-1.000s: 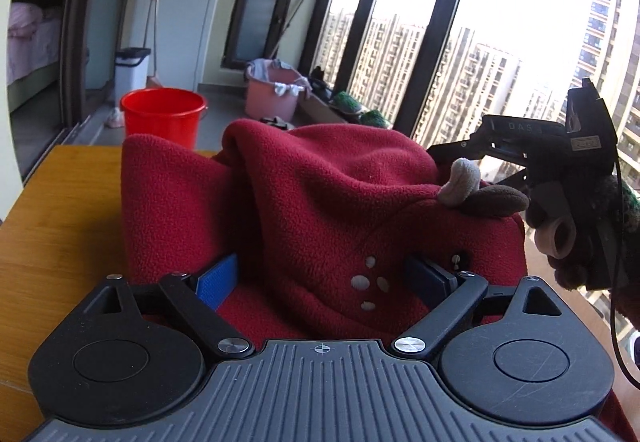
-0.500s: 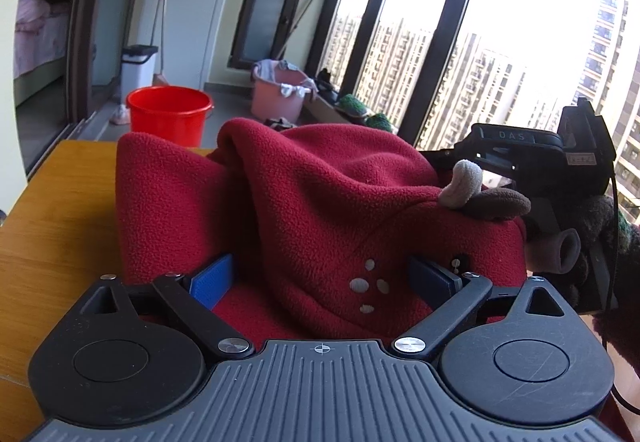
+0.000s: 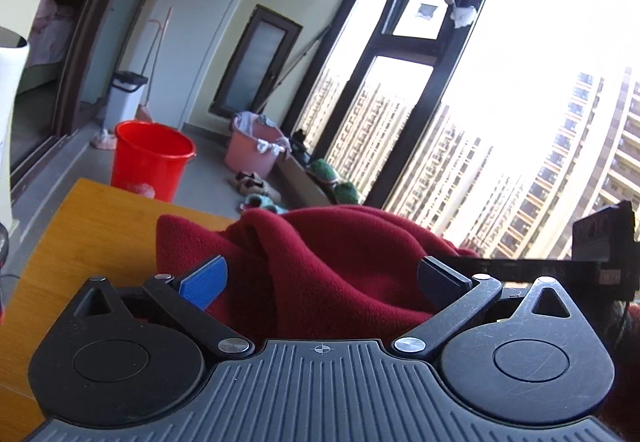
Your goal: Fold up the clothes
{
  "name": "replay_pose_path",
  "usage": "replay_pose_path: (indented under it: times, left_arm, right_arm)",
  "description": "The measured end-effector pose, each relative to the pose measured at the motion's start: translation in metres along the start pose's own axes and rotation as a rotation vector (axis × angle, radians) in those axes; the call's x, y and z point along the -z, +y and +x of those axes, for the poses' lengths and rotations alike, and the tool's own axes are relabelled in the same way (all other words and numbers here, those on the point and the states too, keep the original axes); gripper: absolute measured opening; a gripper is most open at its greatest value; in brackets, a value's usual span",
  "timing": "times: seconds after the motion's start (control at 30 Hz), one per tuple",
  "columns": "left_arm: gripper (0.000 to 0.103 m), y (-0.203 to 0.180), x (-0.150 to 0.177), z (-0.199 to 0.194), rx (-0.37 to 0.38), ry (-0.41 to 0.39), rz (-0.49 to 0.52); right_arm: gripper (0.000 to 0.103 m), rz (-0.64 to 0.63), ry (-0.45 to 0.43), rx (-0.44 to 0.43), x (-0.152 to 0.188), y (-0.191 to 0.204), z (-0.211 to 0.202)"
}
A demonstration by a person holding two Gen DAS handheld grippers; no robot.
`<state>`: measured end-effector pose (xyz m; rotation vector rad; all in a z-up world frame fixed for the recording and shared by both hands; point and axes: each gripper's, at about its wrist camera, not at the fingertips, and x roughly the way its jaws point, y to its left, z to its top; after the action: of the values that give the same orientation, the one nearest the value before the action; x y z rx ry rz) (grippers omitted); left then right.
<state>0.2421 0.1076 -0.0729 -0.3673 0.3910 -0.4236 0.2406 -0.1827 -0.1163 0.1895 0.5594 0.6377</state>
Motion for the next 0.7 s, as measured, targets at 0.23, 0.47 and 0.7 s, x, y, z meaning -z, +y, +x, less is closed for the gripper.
replay_pose_path:
  times: [0.23,0.47,0.7]
  left_arm:
    - [0.103,0.052,-0.014,0.044,-0.068,0.146,-0.102]
    - [0.102,0.064,-0.009,0.075,0.01,0.219,-0.183]
    - [0.041,0.044,-0.036,0.07,0.012,0.138,-0.128]
  right_arm:
    - [0.038,-0.139,-0.003,0.023,0.008,0.031,-0.005]
    - [0.038,-0.042,0.005,0.051,0.009,0.006,0.004]
    - [0.034,-0.015,-0.06,0.031,-0.003,-0.003,0.0]
